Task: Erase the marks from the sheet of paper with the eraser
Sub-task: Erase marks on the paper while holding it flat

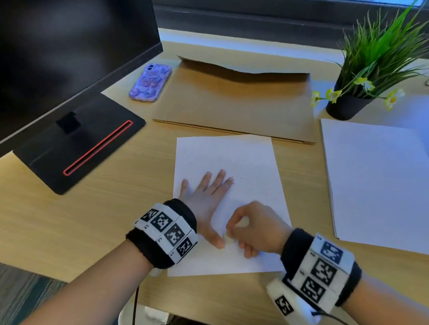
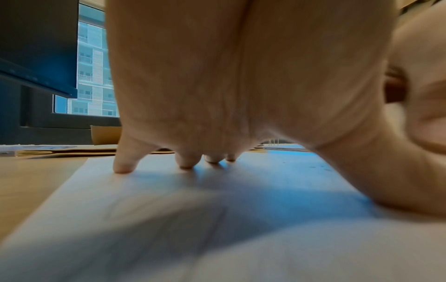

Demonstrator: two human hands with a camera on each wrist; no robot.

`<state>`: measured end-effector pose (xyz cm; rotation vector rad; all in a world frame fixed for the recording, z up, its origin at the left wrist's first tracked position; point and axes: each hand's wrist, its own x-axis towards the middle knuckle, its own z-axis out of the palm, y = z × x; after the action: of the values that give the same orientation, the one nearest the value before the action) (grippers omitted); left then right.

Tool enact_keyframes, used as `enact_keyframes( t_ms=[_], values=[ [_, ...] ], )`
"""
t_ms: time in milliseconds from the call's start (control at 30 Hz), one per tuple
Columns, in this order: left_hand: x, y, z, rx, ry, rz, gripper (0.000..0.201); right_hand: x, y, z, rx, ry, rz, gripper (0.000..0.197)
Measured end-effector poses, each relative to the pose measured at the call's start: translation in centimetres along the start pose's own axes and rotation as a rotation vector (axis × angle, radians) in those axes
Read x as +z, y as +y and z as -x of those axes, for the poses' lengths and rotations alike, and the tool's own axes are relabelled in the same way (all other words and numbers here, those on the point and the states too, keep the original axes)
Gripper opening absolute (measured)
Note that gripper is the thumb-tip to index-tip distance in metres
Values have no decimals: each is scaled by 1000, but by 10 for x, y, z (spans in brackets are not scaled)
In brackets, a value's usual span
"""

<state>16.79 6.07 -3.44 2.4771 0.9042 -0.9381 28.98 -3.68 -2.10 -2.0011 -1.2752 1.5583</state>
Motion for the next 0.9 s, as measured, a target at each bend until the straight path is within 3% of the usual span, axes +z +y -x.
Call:
enact_keyframes(
  t_ms=[100,267,433,567,667,767,900],
  values=[
    [0,1,0,0,-9,-6,141,-1,5,9,29,-117,50,3],
    [-2,4,-1,-22,-3,37,139,-15,7,1,17,136,-1,5],
    [-3,5,0,-18,-8,22,137,-9,12,8,12,87,6,3],
    [-7,12,3,-43,-26,46,127,-22,17,0,17,270,-67,3],
    [-8,25,5,-108,-26,55,119,-25,22,1,12,327,-77,5],
    [-4,37,7,-167,-23,39,115,-29,24,6,1,285,17,8],
    [0,43,9,-194,-14,19,109,-32,21,14,28,46,158,14]
  ],
)
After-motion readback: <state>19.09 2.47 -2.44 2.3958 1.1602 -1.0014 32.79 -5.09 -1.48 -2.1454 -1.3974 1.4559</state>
